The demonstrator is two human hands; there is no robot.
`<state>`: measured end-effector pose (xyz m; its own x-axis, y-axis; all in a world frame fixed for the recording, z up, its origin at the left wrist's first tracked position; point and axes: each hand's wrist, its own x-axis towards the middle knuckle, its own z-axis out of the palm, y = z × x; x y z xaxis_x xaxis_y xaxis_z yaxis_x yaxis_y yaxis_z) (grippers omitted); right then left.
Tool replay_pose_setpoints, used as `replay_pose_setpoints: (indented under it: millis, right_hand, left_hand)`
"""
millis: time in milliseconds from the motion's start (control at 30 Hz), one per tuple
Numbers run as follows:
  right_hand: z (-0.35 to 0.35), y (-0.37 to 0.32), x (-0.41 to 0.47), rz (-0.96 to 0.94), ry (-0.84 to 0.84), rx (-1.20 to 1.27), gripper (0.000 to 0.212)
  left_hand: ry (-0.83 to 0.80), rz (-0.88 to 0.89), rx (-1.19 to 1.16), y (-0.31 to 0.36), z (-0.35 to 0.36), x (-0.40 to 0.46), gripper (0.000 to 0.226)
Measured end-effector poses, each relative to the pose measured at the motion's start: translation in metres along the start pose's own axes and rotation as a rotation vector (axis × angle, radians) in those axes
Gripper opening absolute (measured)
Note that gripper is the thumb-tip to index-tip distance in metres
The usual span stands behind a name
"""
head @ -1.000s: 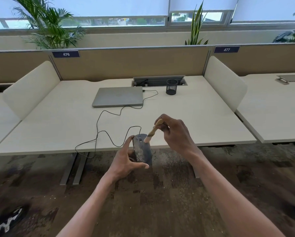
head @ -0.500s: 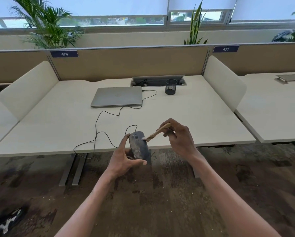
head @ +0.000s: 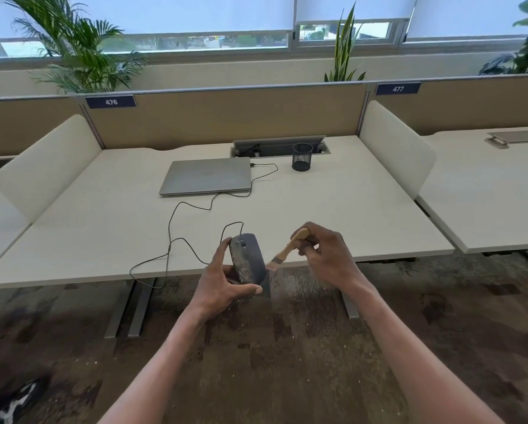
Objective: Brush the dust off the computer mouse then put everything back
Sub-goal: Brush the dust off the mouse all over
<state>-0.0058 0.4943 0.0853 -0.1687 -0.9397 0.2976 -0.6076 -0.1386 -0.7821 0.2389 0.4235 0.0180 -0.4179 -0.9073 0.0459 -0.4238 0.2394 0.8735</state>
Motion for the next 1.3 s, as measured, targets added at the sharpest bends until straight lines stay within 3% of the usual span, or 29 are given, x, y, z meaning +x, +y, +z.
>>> replay_pose_setpoints:
  millis: [133,433,733,867,1033,1233,1300]
  right_hand:
    - [0.011,-0.006,0.006,-0.042,0.088,-0.071,0.009]
    - [0.030,-0.011,0.013,-0.045,0.123,-0.184,0.006]
    - [0.043,-0.015,0.025,0.328,0.054,0.063,0.007]
    - [0.049,-0.015,0.033,0.509,-0.019,0.194,0.017]
    - [0.058,-0.019,0.030,0.477,-0.132,0.138,0.023]
    - [0.064,-0.013,0.029,0.408,-0.073,0.016,0.009]
    - [0.067,-0.010,0.029,0.410,-0.062,-0.008,0.018]
  left_hand:
    - [-0.018,0.027,0.010,0.003,0.003,-0.004,0.130]
    - [-0.031,0.067,-0.002,0.011,0.008,-0.015,0.134]
    - [-0.106,0.093,-0.041,0.022,0.021,-0.025,0.130]
    - [-0.153,0.122,-0.043,0.024,0.025,-0.029,0.127]
    - [-0.169,0.076,-0.043,0.022,0.026,-0.033,0.132]
    - [-0.183,0.036,-0.056,0.024,0.023,-0.036,0.136]
    - [-0.180,0.026,-0.056,0.024,0.022,-0.038,0.141]
